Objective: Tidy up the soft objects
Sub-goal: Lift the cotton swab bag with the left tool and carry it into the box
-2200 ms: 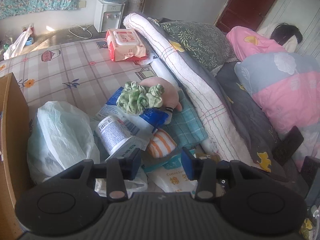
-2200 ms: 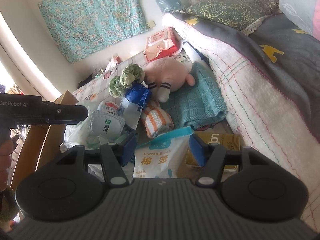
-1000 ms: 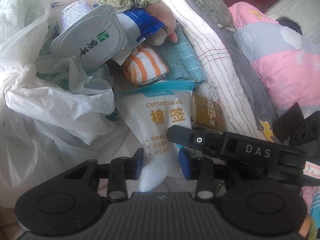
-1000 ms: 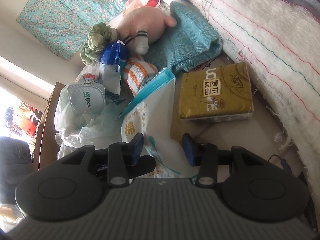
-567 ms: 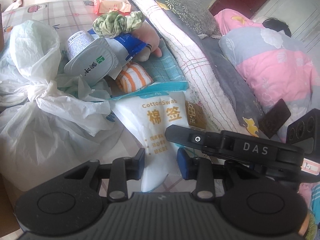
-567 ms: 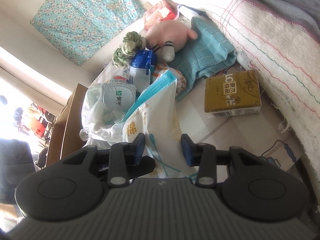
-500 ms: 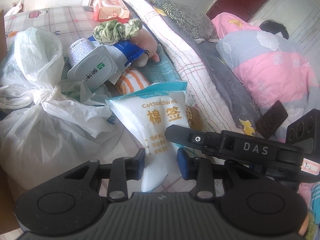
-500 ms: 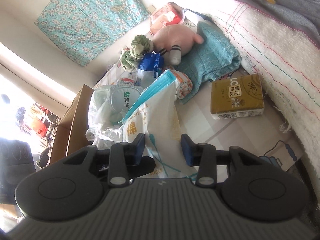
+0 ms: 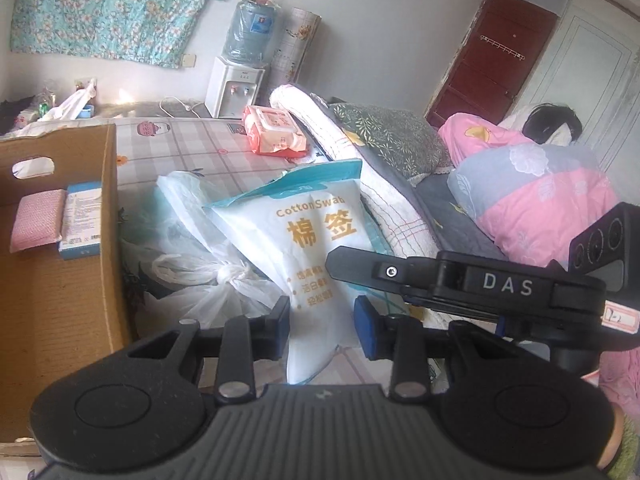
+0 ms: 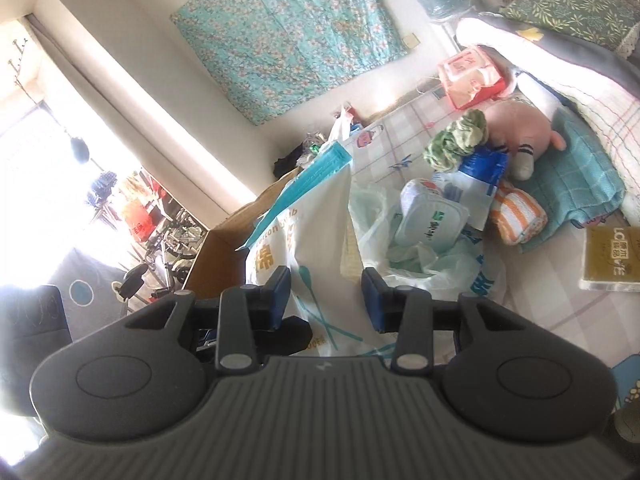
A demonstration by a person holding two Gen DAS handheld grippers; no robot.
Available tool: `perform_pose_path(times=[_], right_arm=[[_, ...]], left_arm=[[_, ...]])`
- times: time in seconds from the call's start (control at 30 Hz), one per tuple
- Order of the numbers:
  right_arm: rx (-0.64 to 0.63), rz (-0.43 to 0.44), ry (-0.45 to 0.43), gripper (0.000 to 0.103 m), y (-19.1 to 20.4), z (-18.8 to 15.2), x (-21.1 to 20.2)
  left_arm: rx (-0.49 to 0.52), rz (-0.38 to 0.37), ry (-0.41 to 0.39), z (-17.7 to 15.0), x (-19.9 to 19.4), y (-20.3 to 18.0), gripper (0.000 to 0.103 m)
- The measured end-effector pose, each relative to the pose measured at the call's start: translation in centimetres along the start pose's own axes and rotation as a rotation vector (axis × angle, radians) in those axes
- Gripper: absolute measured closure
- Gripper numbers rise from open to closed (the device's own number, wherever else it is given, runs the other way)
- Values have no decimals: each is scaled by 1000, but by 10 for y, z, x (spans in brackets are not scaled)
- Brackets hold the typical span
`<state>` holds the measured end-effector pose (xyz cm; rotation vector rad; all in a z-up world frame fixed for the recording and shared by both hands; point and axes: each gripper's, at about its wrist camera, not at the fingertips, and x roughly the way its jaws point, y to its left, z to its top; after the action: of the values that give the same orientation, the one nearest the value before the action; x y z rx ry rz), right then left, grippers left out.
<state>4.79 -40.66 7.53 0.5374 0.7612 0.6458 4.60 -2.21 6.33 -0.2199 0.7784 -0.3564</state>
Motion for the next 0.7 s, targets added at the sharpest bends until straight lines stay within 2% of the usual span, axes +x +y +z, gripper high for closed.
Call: perform_pose_path(times=[0.2,0.37,0.5,0.63,0.7], right_arm=[[-94,122,76,63,74,19,55],[-136,205,205,63,138,34,124],[-144,207,314,63,171,39,189],[-112,165,415,63,189,36,256],[-102,138,447,63,194,32,287]], left_arm=[[-62,107,-75,22,-50,53,68],[-111,232,-98,44,-80,109,67],[-173,306,-51,61,-75,162,67],[-242,334,25,72,-56,219,67],[-241,362,67,77,-43,241,67]])
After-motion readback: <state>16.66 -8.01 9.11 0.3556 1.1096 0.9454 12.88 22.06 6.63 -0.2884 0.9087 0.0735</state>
